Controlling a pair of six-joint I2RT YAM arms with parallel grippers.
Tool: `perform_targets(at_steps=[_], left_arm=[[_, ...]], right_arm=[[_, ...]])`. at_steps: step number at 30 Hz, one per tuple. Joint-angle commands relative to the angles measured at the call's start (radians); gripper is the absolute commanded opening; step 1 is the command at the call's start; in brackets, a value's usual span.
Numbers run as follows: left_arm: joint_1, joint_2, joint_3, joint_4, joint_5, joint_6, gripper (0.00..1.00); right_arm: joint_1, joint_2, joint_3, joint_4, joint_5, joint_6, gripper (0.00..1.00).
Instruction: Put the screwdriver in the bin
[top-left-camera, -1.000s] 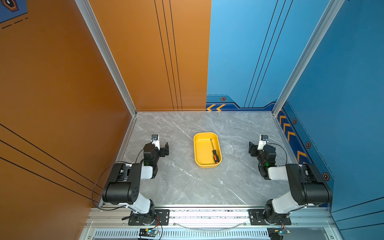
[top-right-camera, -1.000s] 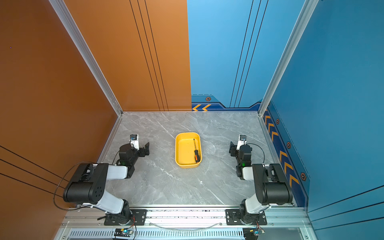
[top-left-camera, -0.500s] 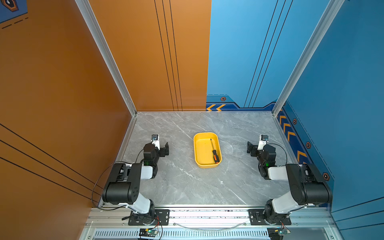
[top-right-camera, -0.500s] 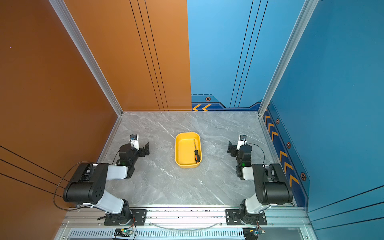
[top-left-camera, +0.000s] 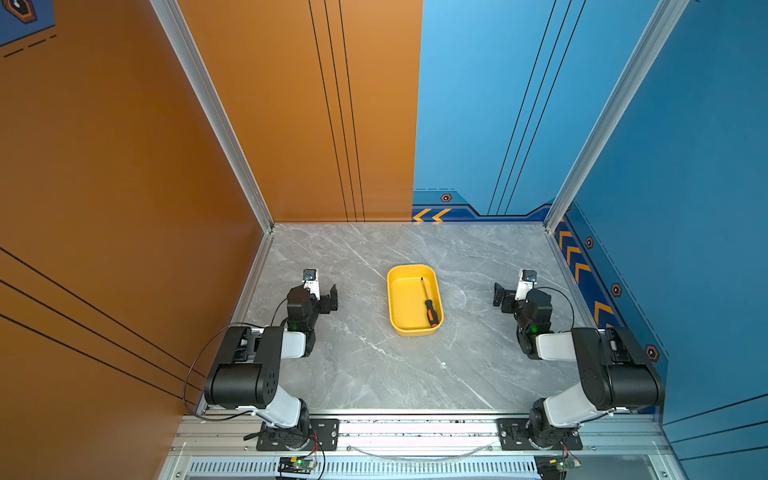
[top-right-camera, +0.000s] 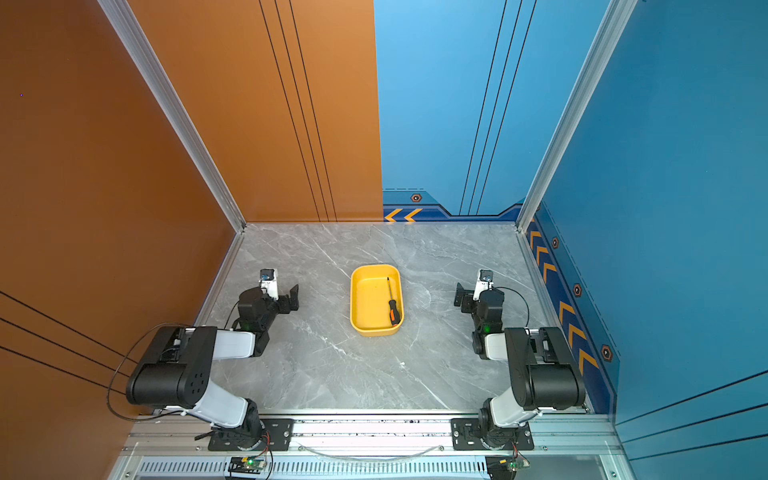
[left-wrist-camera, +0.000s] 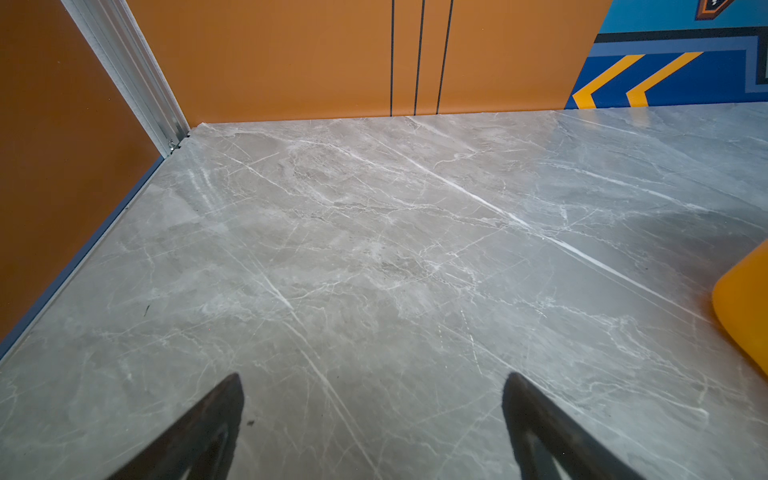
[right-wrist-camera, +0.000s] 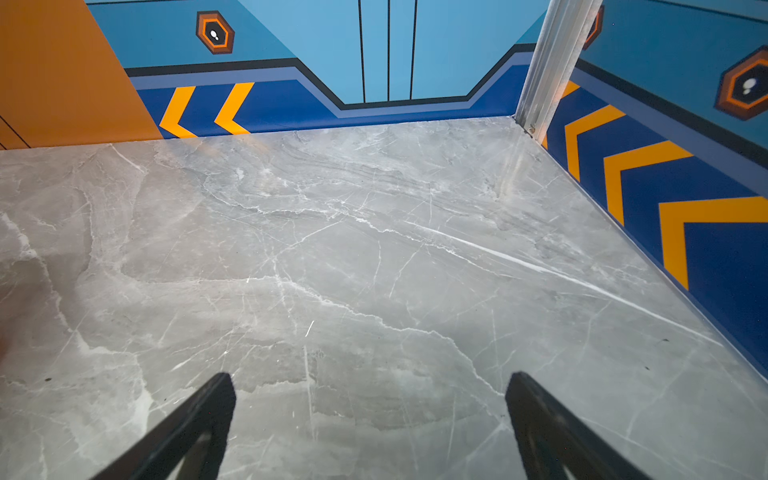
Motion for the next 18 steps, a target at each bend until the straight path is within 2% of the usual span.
perform_targets(at_steps=[1,18], left_arm=[[-0.002,0.009,-0.009,0.014,-0.024,-0.012,0.98],[-0.006,0.011,-0.008,0.015,-0.032,-0.007,0.98]], right_arm=[[0.0,0.006,0.012,-0.013,-0.01,0.005,1.0],[0.0,0.006,0.012,-0.013,-0.01,0.005,1.0]])
